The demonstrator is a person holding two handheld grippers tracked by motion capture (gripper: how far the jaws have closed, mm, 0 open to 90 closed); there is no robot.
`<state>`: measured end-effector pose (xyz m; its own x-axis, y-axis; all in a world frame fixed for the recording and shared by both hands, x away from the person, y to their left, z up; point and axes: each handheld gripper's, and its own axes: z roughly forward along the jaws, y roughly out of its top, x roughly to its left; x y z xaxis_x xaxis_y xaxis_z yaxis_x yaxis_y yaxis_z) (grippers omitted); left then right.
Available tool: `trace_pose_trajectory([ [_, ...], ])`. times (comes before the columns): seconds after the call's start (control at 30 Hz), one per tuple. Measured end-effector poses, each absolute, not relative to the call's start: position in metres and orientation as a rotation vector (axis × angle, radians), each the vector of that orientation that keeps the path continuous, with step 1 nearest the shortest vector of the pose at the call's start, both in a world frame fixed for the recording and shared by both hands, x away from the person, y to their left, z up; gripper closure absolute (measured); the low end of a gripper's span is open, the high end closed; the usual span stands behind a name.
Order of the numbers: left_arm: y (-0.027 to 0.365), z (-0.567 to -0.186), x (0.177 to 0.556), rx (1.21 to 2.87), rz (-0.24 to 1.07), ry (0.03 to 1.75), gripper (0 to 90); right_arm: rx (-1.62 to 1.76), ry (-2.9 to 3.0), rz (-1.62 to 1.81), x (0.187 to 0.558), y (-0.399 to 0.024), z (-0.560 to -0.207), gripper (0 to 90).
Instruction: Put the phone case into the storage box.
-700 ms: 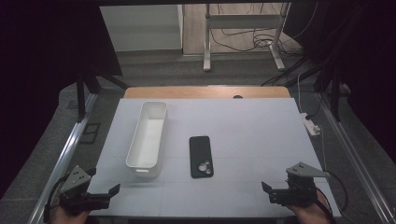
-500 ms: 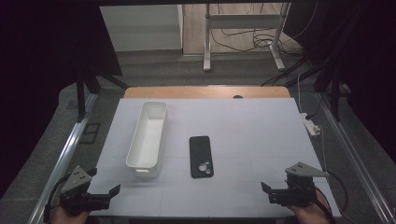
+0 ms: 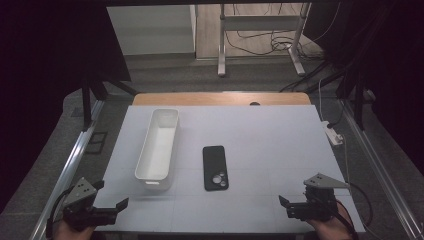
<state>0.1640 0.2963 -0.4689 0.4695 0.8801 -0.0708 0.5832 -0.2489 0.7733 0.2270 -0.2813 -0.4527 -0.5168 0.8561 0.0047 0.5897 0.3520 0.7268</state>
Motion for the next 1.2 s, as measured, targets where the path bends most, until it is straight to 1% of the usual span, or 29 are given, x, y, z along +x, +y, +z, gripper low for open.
trace_pose_trajectory([
  [0.53,0.297,-0.470,0.167,1.961,0.458,1.231,1.1,1.265,2.290,0.941,0.231,-0.278,-0.454,0.0],
  [1.2,0.298,-0.470,0.167,1.962,0.450,1.228,1.3,1.214,2.384,0.991,0.257,-0.261,-0.459,0.0],
])
